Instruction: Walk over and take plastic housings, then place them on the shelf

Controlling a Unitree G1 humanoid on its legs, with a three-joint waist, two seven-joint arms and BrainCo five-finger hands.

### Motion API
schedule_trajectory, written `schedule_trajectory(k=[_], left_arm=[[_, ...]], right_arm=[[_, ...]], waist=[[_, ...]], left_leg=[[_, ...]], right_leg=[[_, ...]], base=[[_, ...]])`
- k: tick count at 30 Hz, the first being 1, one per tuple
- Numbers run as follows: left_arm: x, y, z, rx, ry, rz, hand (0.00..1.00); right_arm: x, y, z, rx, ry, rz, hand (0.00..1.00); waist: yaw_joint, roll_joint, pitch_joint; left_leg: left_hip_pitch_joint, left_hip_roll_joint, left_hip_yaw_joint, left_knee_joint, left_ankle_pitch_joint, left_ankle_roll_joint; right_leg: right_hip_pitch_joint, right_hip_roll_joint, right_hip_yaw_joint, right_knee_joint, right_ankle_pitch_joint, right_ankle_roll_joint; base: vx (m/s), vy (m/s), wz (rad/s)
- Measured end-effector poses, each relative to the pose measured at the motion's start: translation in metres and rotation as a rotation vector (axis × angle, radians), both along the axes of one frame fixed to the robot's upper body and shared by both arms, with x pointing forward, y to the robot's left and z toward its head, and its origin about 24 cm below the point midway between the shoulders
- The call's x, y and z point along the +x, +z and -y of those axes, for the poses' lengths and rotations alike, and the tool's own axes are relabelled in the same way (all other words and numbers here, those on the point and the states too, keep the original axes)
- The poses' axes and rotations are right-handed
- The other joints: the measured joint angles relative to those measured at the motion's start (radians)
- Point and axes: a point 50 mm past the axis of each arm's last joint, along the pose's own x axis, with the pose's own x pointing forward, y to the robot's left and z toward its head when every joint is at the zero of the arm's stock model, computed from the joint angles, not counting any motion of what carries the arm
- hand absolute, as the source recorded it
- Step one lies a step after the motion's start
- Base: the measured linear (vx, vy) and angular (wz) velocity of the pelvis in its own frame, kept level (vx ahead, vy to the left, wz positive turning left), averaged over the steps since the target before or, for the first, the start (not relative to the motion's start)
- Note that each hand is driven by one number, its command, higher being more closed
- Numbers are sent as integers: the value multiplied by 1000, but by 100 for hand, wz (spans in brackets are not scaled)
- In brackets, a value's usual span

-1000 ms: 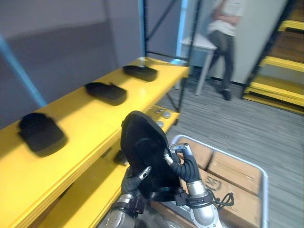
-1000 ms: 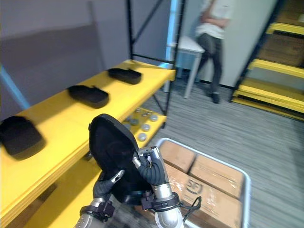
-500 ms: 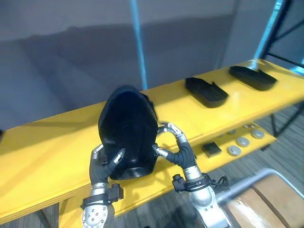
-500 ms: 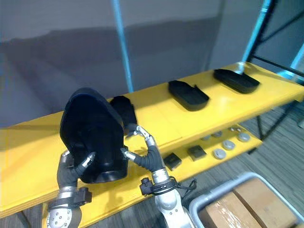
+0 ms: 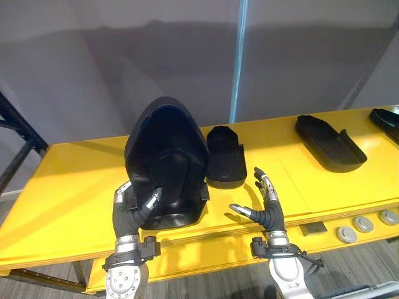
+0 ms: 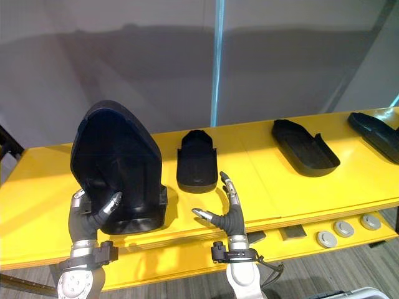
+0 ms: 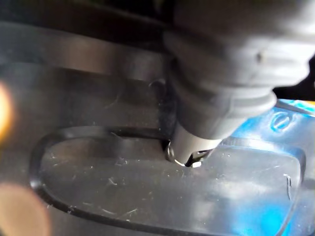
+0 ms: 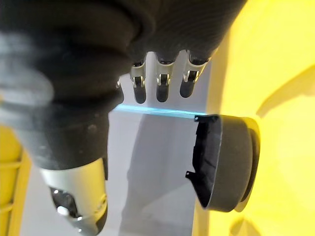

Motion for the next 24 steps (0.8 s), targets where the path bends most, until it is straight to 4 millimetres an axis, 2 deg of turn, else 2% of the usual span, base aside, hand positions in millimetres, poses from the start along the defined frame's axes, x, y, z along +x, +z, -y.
schedule_trajectory(k=[1, 2, 3, 4, 5, 6, 8, 9, 10, 11, 12, 13, 14, 15, 16, 19, 20, 21, 22, 23, 24], left_arm=[[0, -1, 2, -32, -7, -1, 100], [0, -1, 3, -69, -16, -2, 100], [1, -2, 4, -80, -19, -2, 100], [1, -4, 5, -101, -31, -11, 100], [2, -9, 8, -111, -48, -31, 100], [3, -12, 10, -117, -56, -44, 100], [4, -17, 11, -127, -67, -64, 100], [5, -18, 11, -125, -67, -68, 100], [6, -18, 11, -123, -68, -71, 100], [5, -19, 10, -120, -64, -76, 100], [5, -19, 8, -113, -60, -78, 100], [7, -18, 3, -75, -55, -79, 100], [6, -19, -7, -29, -32, -91, 100], [7, -19, -12, -14, -26, -96, 100], [7, -19, -17, 2, -26, -97, 100], [10, -15, -11, 10, -78, -79, 100], [11, -15, -9, 11, -91, -76, 100], [11, -15, -6, 5, -106, -75, 100], [11, -14, -4, -1, -114, -73, 100], [13, -13, -2, -21, -129, -66, 100], [18, -14, -1, -26, -141, -66, 100]], right_arm=[[0, 0, 0, 7, 2, -2, 0], [0, 0, 1, 11, 0, -3, 0], [0, 0, 1, 11, 1, -4, 0], [0, -1, 1, 10, 1, -5, 0], [-1, 0, 2, 5, 2, -3, 0], [-2, 0, 3, 1, 2, -3, 0], [-6, 2, 6, 27, -2, 5, 0], [-7, 1, 7, 31, -7, 0, 0], [-8, 0, 11, 44, -20, -9, 0], [-7, -1, 15, 48, -39, -11, 0], [-7, -2, 16, 59, -42, -16, 0], [-5, -7, 13, 83, -47, -42, 0], [-6, -9, 5, 110, -27, -51, 0], [-5, -8, 2, 121, -18, -49, 0], [-4, -5, -2, 131, 0, -39, 0], [-4, -4, -5, 146, 5, -37, 0], [-3, -4, -6, 146, 9, -35, 0], [-4, -8, -6, 136, 14, -54, 0], [-4, -8, -6, 133, 14, -59, 0], [-3, -8, -5, 131, 9, -58, 0], [-5, -9, -3, 129, 6, -63, 0]], waist=[[-1, -1, 1], [1, -3, 6], [2, -6, 9], [2, -9, 12], [1, -13, 15], [1, -14, 14], [-19, 8, 1], [-25, 13, -3], [-29, 26, -11], [-27, 57, -30], [-27, 60, -33], [-26, 14, -25], [-25, -6, -26], [-24, -13, -27], [-20, -21, -34], [-8, -34, -45], [4, -35, -49], [13, -23, -56], [12, -20, -58], [3, -14, -52], [-34, -5, -46]], left_leg=[[-11, 1, 8, 21, -8, -15], [-15, 13, 65, 53, -41, -54], [-23, 30, 111, 92, -83, -54], [-47, 81, 175, 213, -122, -50], [-70, 134, 195, 327, -147, -49], [-81, 161, 193, 364, -155, -55], [-117, 280, 130, 407, -162, -67], [-123, 304, 104, 396, -158, -73], [-124, 340, 31, 348, -136, -91], [-116, 352, -65, 286, -76, -142], [-111, 343, -93, 284, -126, -215], [-124, 296, -103, 322, -158, -235], [-135, 267, -112, 360, -186, -216], [-137, 255, -118, 381, -200, -212], [-134, 234, -121, 416, -227, -199], [-128, 179, -88, 434, -256, -171], [-129, 173, -49, 430, -262, -161], [-128, 174, 17, 390, -249, -135], [-121, 173, 41, 361, -233, -121], [-95, 171, 76, 303, -207, -106], [-70, 165, 68, 258, -176, -102]], right_leg=[[9, -6, -18, -1, 0, 0], [27, -17, -32, -1, 0, 0], [37, -22, -35, -1, 0, -1], [55, -40, -48, -1, 0, -1], [68, -69, -58, -1, 0, 0], [69, -84, -60, -1, 0, 0], [67, -124, -70, -4, 0, 17], [67, -127, -76, -3, 1, 22], [71, -131, -83, -6, 6, 49], [83, -123, -83, -30, 15, 101], [95, -127, -85, -48, 22, 120], [113, -166, -84, -66, 27, 120], [131, -177, -80, -68, 38, 125], [147, -183, -85, -68, 45, 127], [167, -204, -85, -60, 71, 156], [151, -274, -71, -24, 87, 180], [107, -295, -45, -2, 100, 176], [13, -310, -29, 32, 155, 105], [-15, -309, -28, 32, 181, 70], [-67, -291, 9, 62, 160, 78], [-72, -200, 97, 108, 55, 137]], base=[[44, -2, 48], [38, 25, 43], [34, 48, 33], [45, 49, 22], [50, 54, 16], [64, 174, 6], [59, 291, 9], [61, 411, 21], [96, 561, 22], [105, 531, 23], [114, 556, 32], [89, 483, 44], [78, 406, 48], [72, 301, 41], [71, 267, 33], [19, 243, -7], [-40, 245, -105], [-50, 246, -115], [-61, 273, -127], [-56, 146, -58], [-51, 98, -38]])
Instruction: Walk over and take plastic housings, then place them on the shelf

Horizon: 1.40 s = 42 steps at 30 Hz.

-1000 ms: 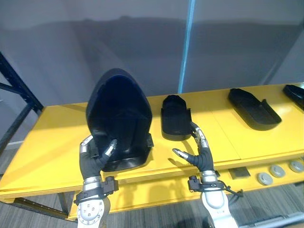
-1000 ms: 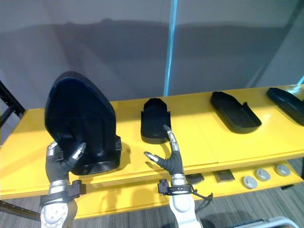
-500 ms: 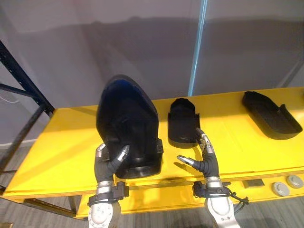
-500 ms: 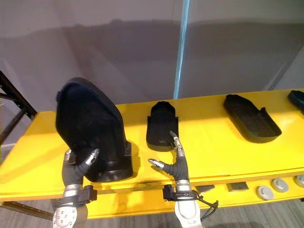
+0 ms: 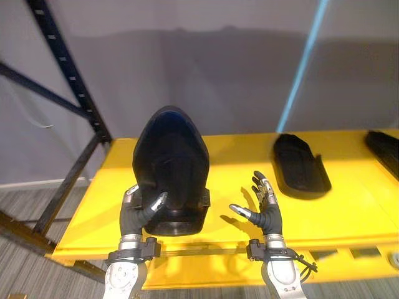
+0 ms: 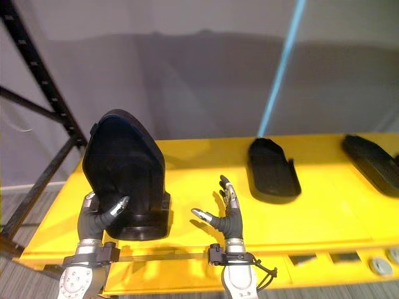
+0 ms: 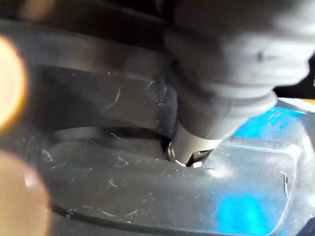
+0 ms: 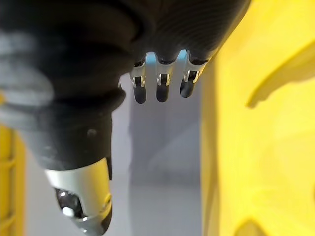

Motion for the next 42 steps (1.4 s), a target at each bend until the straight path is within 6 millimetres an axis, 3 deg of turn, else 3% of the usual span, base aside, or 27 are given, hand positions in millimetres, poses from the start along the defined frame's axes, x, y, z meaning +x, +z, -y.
schedule_trajectory(k=[2, 6, 11, 14, 20, 26, 31, 38, 39, 42], left_arm=[[5, 1, 1, -41, 3, 7, 100], [8, 6, -5, -82, 49, 33, 100], [-1, 6, -57, -135, 315, 27, 100], [-1, 10, -79, -160, 389, 39, 100], [20, 38, -118, -27, 411, 81, 100], [47, 77, -161, 134, 383, 81, 100], [58, 92, -171, 209, 315, 45, 100], [66, 75, -164, 211, 187, -66, 100], [65, 74, -163, 200, 177, -71, 0], [63, 66, -164, 181, 170, -99, 0]], right_arm=[[-1, 5, 3, -27, 14, 23, 0], [-5, 21, 18, -78, -14, 100, 0], [-15, 50, 47, -147, -98, 222, 0], [-18, 57, 54, -141, -103, 255, 0], [-20, 52, 47, -128, -63, 232, 0], [-19, 41, 23, -94, 78, 184, 0], [-19, 36, 13, -85, 136, 163, 0], [-22, 37, 7, -84, 181, 178, 0], [-22, 37, 7, -86, 180, 177, 0], [-22, 36, 8, -92, 181, 176, 0]], waist=[[-13, 5, 2], [-13, 23, 12], [-6, 64, 47], [-7, 77, 79], [-8, 87, 128], [-14, 98, 162], [-14, 103, 193], [-22, 104, 210], [-24, 104, 210], [-27, 105, 211]], left_leg=[[44, -13, 13, -58, 32, 0], [44, -28, -10, -139, 96, -8], [43, 2, -42, -326, 226, -35], [35, 1, -47, -372, 256, -35], [0, -5, -46, -384, 268, -31], [-22, -4, -22, -384, 268, -31], [-22, -4, 6, -384, 268, -31], [-13, -2, 29, -384, 268, -31], [-13, -1, 30, -384, 268, -31], [-13, 0, 33, -384, 268, -31]], right_leg=[[38, 74, 14, -42, -66, -40], [49, 85, -4, -94, -58, -39], [-4, 138, -46, -114, -36, -66], [-32, 141, -50, -110, -34, -67], [-74, 136, -47, -110, -30, -65], [-115, 136, -21, -110, -26, -66], [-135, 136, 12, -111, -20, -63], [-141, 138, 39, -114, -14, -63], [-141, 140, 40, -119, -10, -65], [-139, 141, 42, -126, -5, -64]], base=[[-21, -14, -6], [-20, -44, 21], [-46, -84, 17], [-16, -2, 6], [0, 3, 0], [13, -6, -12], [3, -9, -18], [3, -7, -12], [-5, -4, -4], [-2, -1, -2]])
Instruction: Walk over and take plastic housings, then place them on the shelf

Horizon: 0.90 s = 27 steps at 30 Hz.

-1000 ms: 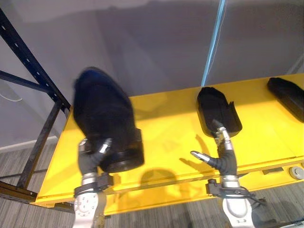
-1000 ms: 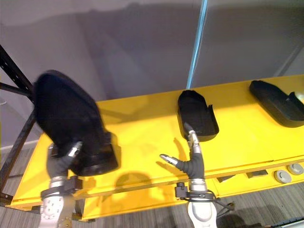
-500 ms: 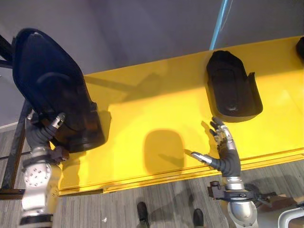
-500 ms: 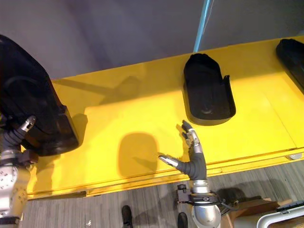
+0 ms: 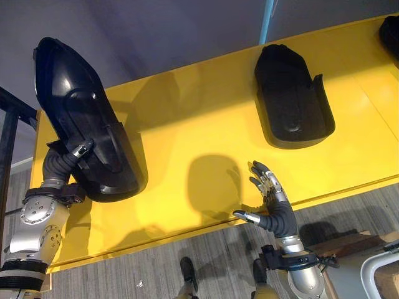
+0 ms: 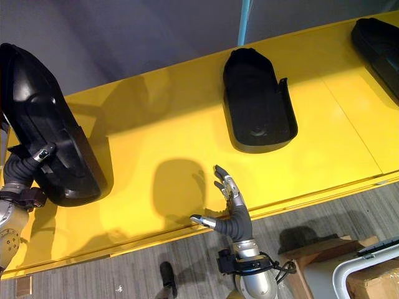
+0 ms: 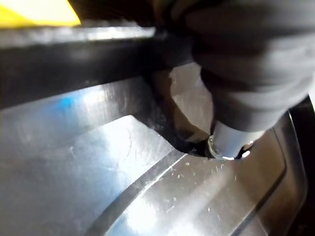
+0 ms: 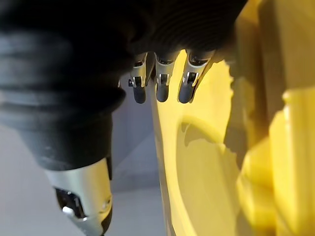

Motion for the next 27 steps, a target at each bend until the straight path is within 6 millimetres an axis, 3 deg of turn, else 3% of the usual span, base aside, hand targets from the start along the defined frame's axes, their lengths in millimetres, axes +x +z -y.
schedule_trajectory(k=[5, 18, 24, 27], left_arm=[[-5, -18, 3, 4, -16, -77, 0], [-10, -20, 12, -16, -8, -62, 0], [-9, -24, 19, -126, 32, -30, 0], [-8, -17, 31, -204, 37, 47, 0]], right_arm=[[0, -2, -2, 4, 3, -3, 0], [-1, -7, -7, -10, 14, -21, 0], [-2, -10, -11, -18, 20, -28, 0], [-2, -12, -13, -38, 19, -40, 0]], waist=[[-1, 0, 0], [9, 0, 0], [10, 0, 0], [13, -2, -2]], left_leg=[[1, 1, 0, 0, 0, 0], [9, 11, 25, 0, 0, 0], [15, 10, 25, 0, 0, 0], [26, 11, 23, 0, 0, 0]], right_leg=[[0, 1, 0, 0, 3, 0], [-1, 12, 27, -17, 31, 1], [3, 13, 28, -17, 33, 1], [18, 13, 26, -19, 33, 1]], base=[[0, 0, 0], [-14, 1, -6], [0, 0, 0], [0, 0, 0]])
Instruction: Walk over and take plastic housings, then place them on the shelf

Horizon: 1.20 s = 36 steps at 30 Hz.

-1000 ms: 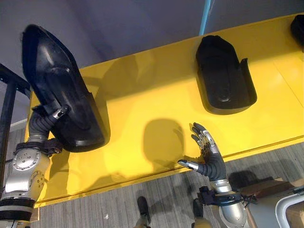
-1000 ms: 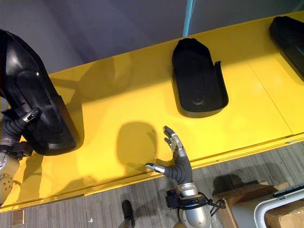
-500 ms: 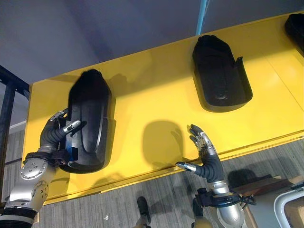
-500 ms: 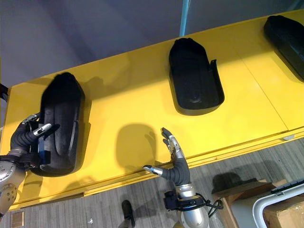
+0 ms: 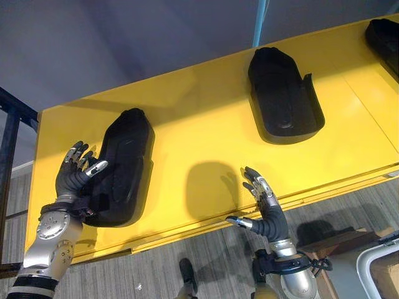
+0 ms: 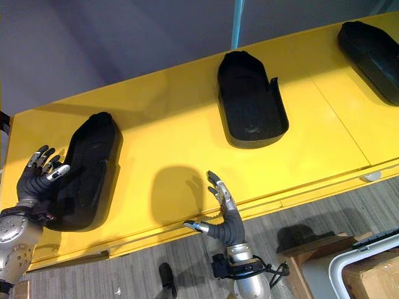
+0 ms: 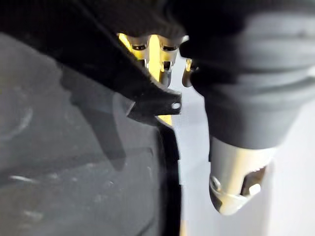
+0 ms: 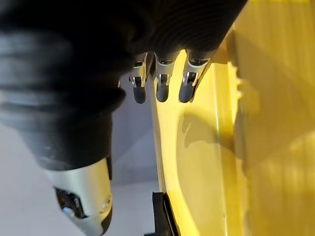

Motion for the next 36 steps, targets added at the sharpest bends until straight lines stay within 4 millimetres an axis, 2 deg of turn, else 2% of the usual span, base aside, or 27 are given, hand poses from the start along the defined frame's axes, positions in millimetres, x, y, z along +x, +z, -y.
schedule_trajectory(k=[4, 9, 12, 13, 16, 21, 24, 31, 36], left_arm=[[-3, 5, 14, -69, -6, 75, 0], [-25, -2, 38, -134, -7, 151, 0], [-47, -15, 58, -71, 51, 146, 0], [-56, -21, 64, -37, 78, 126, 0], [-72, -34, 71, 116, 156, 53, 0], [-93, -52, 73, 301, 267, -76, 0], [-99, -55, 70, 363, 343, -111, 0], [-111, -48, 51, 471, 581, -120, 0], [-111, -44, 30, 465, 700, -117, 0]], right_arm=[[1, -6, -1, -10, 0, -31, 0], [-3, -17, 0, -29, 4, -96, 0], [-4, -18, -3, -37, 21, -101, 0], [-5, -18, -4, -32, 28, -103, 0], [-6, -20, -7, -15, 42, -115, 0], [-12, -25, -7, 7, 31, -150, 0], [-13, -27, -6, 9, 27, -159, 0], [-12, -27, -4, 10, 13, -157, 0], [-11, -26, 1, 6, -7, -153, 0]], waist=[[0, 0, -7], [2, 5, -64], [5, 5, -93], [15, 5, -112], [26, 4, -148], [32, -4, -185], [32, -12, -190], [32, -36, -203], [32, -46, -197]], left_leg=[[23, 0, -5, 0, 0, 0], [37, 0, -34, -1, 0, 0], [53, 0, -55, -1, 0, 0], [54, 1, -55, -1, 0, 0], [69, 0, -69, -5, 0, -1], [65, 0, -79, -5, -1, -1], [59, 0, -81, -5, -1, -1], [38, 0, -84, -4, 2, -4], [26, 1, -84, -1, 3, -6]], right_leg=[[31, 0, -5, -6, 0, 0], [71, 0, -34, -22, -1, 0], [105, 1, -57, -32, -2, 0], [107, 1, -57, -32, -3, 1], [130, 1, -65, -32, -13, 7], [135, 1, -80, -32, -20, 14], [132, 1, -81, -33, -20, 14], [113, 2, -83, -32, -11, 10], [99, 2, -83, -28, -11, 10]], base=[[-5, 10, 3], [-1, 8, 16], [-20, 14, 19], [-43, 15, 8], [-40, 8, 10], [-31, 6, 8], [0, 0, 0], [5, -1, 0], [0, 0, 0]])
